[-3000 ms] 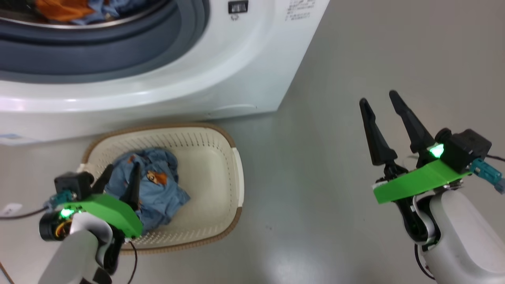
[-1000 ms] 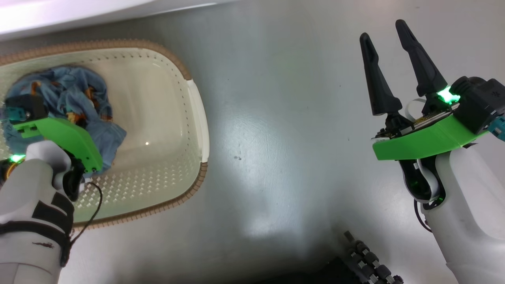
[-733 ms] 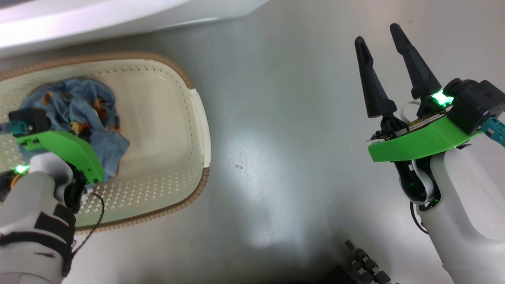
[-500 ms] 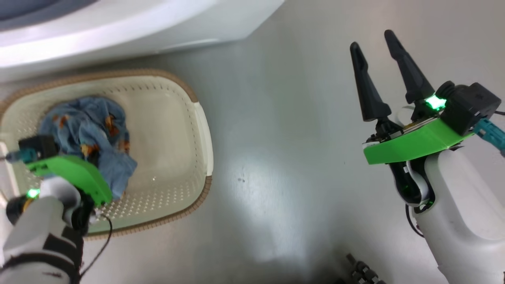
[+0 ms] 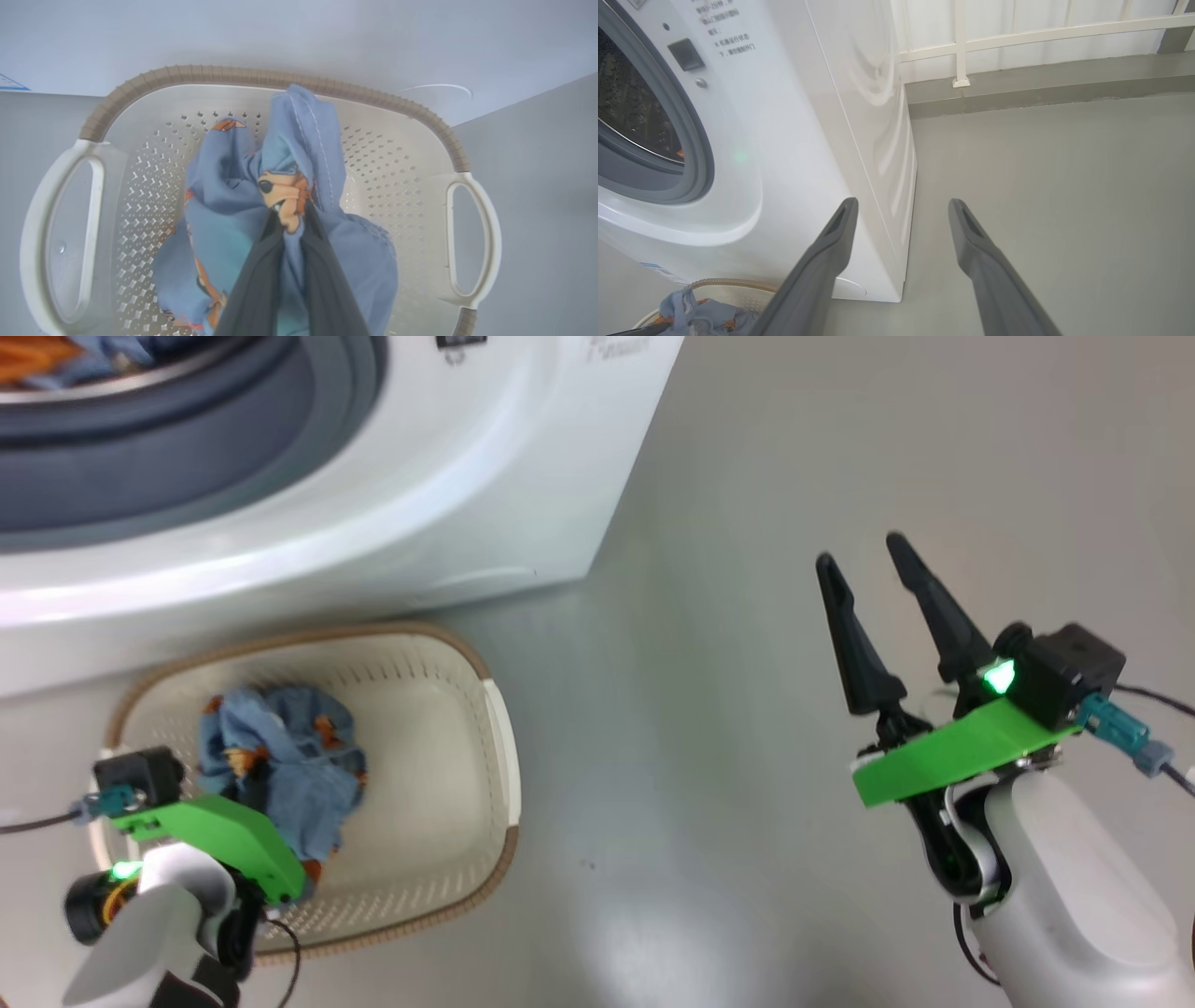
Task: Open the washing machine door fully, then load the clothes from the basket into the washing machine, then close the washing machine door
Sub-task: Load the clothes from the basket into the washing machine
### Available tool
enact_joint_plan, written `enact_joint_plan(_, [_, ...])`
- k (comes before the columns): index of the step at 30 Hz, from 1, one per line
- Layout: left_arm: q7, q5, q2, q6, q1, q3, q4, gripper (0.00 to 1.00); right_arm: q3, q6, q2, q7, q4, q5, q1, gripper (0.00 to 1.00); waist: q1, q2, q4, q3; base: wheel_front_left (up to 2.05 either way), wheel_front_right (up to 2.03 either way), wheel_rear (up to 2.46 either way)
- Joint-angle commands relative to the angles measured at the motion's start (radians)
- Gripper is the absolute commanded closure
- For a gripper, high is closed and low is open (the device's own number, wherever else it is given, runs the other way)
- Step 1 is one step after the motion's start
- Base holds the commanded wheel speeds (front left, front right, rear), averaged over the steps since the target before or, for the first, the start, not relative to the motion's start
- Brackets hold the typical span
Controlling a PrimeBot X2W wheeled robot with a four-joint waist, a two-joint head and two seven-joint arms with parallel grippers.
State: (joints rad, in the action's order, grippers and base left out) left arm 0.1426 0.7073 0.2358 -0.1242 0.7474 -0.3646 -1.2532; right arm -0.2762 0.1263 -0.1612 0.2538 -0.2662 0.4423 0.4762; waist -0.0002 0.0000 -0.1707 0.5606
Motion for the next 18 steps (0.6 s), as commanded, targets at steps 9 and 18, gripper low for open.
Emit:
enact_joint_plan(9, [0.055,0.094,0.034,-0.006,-0.142,-0.059,0.19,1.0,-0.007,0.004,-0.014,0.008,-0.01,0.031,-0.111,0.0,0.0002,0.0,0.056,-0.259,0.0,0.0,0.0])
enact_joint_plan(18, [0.11,0.153,0.053,-0.006,-0.237,-0.08,0.368,1.0,-0.014,0.004,-0.039,0.008,-0.03,0.047,-0.164,0.0,0.0002,0.0,0.097,-0.378,0.0,0.0,0.0])
